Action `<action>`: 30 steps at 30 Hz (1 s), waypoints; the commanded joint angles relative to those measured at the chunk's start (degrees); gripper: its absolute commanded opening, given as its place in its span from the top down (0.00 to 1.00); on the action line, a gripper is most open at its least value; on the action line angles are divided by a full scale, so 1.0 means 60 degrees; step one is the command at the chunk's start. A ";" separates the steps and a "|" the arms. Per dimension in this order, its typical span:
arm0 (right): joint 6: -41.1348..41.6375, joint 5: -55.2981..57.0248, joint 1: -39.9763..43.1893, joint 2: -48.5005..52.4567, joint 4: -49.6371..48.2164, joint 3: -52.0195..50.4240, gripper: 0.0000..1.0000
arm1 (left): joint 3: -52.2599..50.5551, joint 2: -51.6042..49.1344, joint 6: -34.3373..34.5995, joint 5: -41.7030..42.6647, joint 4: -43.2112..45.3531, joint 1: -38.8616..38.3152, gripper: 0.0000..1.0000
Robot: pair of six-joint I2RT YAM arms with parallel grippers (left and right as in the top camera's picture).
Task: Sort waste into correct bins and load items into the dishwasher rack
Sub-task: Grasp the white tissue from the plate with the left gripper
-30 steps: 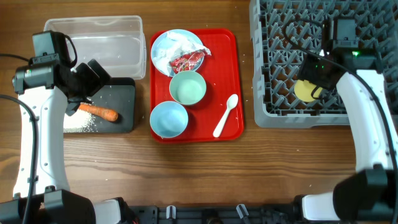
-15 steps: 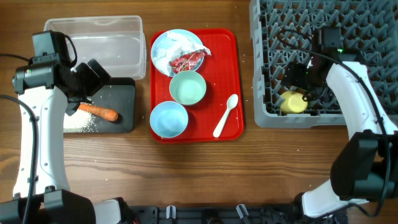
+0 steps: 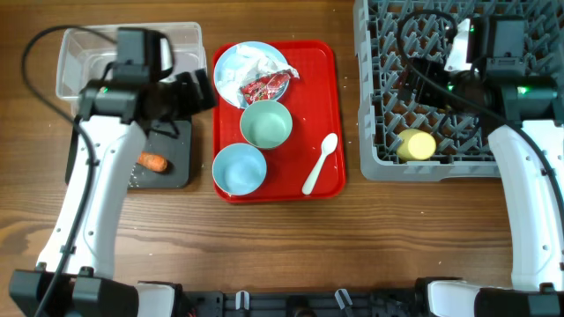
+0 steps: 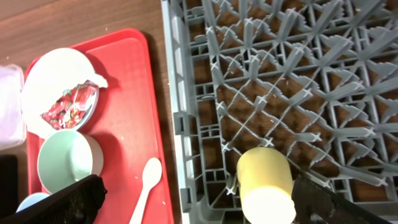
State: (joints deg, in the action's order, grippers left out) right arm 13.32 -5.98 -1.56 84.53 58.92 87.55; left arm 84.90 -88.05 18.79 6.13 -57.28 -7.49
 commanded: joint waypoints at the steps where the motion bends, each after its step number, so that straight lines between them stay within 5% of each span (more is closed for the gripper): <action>1: -0.0251 -0.0273 -0.0186 0.0080 0.0058 0.0015 0.00 | 0.2608 -0.0911 -0.0805 0.0095 -0.1009 -0.0889 0.01; 8: -0.0215 -0.0372 -0.0193 0.0080 0.0131 0.0015 0.00 | 0.8196 -0.5406 -0.2674 -0.0718 -0.2674 -0.1781 0.01; 13: -0.0226 -0.0372 -0.0193 0.0080 0.0233 0.0015 0.00 | 0.8273 -0.7643 -0.4940 -0.0721 -0.1876 -0.1796 0.00; 30: -0.0233 -0.0372 -0.0193 0.0080 0.0415 0.0015 0.00 | 0.8171 -1.0127 -0.5064 -0.0703 -0.0361 -0.1592 0.02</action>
State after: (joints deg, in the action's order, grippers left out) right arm 12.71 -7.51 -2.48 84.53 60.99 87.53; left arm 133.88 -147.28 -10.46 2.39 -60.51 -17.28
